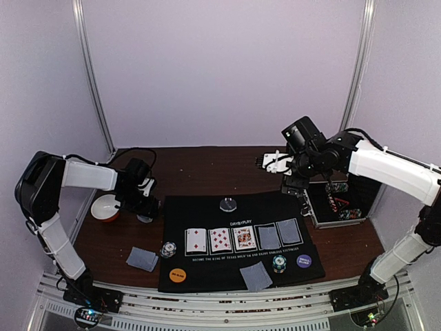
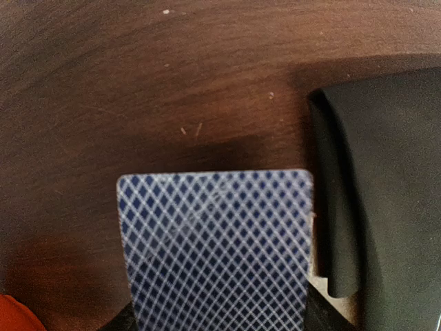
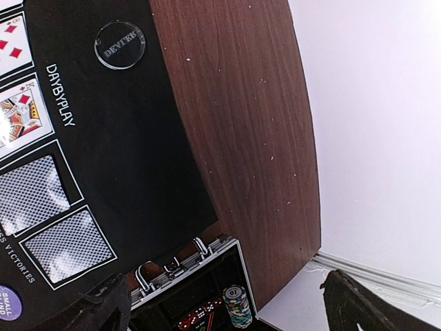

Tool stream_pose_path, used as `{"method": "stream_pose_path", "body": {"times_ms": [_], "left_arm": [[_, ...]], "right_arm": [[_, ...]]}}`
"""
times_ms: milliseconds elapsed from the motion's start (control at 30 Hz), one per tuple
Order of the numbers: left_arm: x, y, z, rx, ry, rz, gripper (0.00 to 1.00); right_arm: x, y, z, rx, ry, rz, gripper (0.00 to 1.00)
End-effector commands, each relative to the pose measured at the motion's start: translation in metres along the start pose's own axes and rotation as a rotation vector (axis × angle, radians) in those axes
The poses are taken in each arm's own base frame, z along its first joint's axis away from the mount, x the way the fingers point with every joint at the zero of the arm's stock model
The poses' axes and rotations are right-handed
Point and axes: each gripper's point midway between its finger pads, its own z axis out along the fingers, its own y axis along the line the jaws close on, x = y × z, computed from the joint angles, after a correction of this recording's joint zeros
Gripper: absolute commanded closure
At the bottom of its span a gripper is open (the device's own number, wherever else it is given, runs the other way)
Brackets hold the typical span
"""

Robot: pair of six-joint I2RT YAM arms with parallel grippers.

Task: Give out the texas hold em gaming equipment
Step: Place the face-down deck piles at the center of the board, then reset both arms

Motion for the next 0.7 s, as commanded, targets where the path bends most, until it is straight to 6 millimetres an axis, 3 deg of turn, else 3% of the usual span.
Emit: {"method": "stream_pose_path", "body": {"times_ms": [0,200,367,433,533,667], "left_arm": [[0.003,0.008,0.01,-0.038,-0.002,-0.025,0.34],[0.006,0.008,0.011,-0.033,0.009,-0.025,0.22],[-0.007,0.01,-0.005,-0.048,-0.041,-0.024,0.04],[-0.013,0.008,-0.014,-0.038,-0.069,-0.017,0.02],[-0.032,0.006,-0.039,-0.024,-0.153,-0.014,0.02],[-0.067,0.003,-0.092,-0.01,-0.337,0.016,0.02]], "right_arm": [[0.001,0.003,-0.007,0.006,-0.001,-0.009,0.0],[-0.005,0.0,-0.011,0.018,-0.015,-0.002,0.0],[-0.017,-0.015,-0.024,0.058,-0.088,0.112,0.0],[-0.026,-0.027,-0.033,0.092,-0.149,0.192,0.0],[-0.034,-0.054,-0.05,0.15,-0.263,0.361,0.0],[-0.032,-0.089,-0.072,0.207,-0.46,0.634,0.0]]}}
